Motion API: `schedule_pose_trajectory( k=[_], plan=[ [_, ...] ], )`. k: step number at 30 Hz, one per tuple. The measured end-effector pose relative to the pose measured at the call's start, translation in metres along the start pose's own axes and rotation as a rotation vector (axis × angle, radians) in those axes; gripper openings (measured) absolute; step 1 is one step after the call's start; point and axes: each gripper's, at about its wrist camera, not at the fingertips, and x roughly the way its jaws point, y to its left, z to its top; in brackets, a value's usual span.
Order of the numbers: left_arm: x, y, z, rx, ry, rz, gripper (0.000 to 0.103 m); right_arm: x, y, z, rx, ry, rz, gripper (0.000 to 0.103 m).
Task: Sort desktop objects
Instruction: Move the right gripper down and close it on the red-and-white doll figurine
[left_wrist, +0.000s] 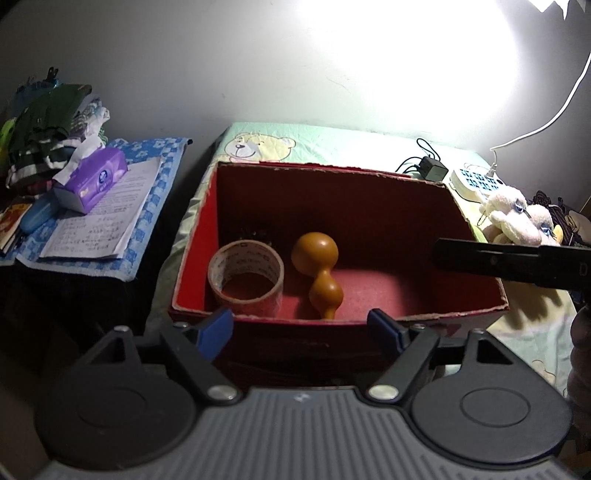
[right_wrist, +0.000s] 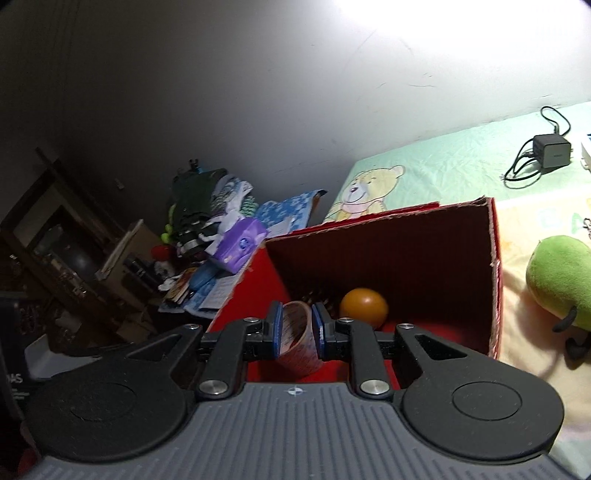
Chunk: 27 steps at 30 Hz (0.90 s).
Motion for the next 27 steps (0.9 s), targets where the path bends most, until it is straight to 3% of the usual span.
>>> schedule_pose_trajectory(
  k=[1, 5, 11, 15, 27],
  plan=[
    [-0.001, -0.002, -0.004, 0.001, 0.006, 0.002, 0.078, -0.002, 0.002, -0.002, -0.014, 0.012, 0.023, 0.02],
    [-0.004, -0.011, -0.024, 0.009, 0.032, -0.008, 0.074, -0.007, 0.012, -0.013, -0.073, 0.067, 0.101, 0.02],
    [0.0, -0.029, -0.051, 0.001, 0.084, -0.031, 0.072, -0.002, 0.017, -0.042, -0.142, 0.183, 0.135, 0.021],
    [0.013, -0.038, -0.066, -0.017, 0.138, -0.033, 0.065, -0.001, 0.002, -0.06, -0.089, 0.246, 0.123, 0.021],
    [0.043, -0.05, -0.085, -0.026, 0.208, 0.005, 0.064, 0.022, -0.023, -0.085, 0.03, 0.397, 0.094, 0.029]
  ],
)
